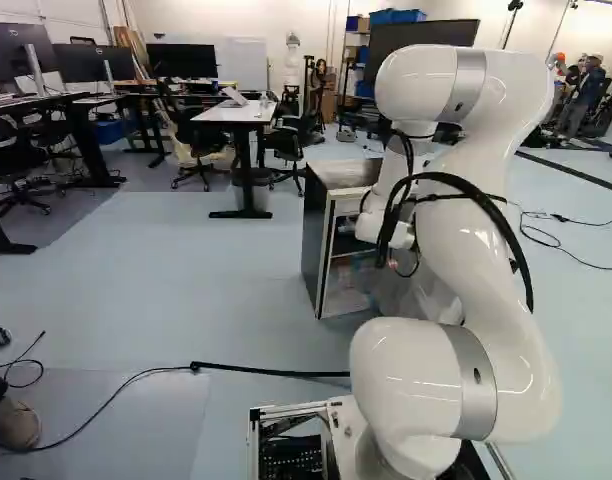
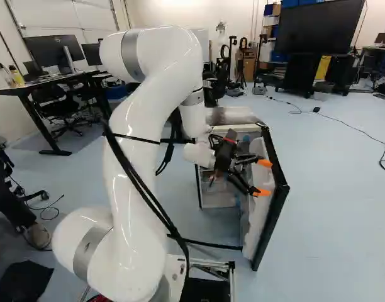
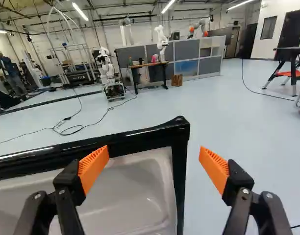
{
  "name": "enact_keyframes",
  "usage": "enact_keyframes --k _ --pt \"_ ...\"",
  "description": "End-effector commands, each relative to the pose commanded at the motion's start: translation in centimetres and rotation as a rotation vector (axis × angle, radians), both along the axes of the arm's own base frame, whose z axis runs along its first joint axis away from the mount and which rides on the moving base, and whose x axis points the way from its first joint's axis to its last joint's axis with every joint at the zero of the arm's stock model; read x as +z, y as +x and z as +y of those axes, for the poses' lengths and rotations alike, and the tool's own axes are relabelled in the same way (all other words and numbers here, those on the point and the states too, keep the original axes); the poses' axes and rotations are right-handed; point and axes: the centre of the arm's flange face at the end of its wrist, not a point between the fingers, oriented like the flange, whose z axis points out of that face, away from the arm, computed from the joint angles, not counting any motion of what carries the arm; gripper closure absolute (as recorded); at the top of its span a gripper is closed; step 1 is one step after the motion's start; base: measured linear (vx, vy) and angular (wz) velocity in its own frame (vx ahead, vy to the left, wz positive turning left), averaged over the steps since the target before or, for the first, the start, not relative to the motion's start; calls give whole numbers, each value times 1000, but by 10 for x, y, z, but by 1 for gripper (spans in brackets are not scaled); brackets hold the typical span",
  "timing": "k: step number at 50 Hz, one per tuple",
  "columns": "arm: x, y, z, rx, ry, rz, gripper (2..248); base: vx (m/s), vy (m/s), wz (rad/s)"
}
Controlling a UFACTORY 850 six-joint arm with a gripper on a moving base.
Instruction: Open the fridge door
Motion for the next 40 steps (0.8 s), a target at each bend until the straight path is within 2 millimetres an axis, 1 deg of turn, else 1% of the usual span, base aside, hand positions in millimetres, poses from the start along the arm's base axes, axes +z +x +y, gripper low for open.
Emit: enact_keyframes --k 7,23,40 --pt "3 4 -17 -34 -12 -19 3 0 0 0" --pt "26 4 -57 -114 -45 -82 3 0 0 0" --pt "29 6 -100 -191 -64 -122 3 0 0 0"
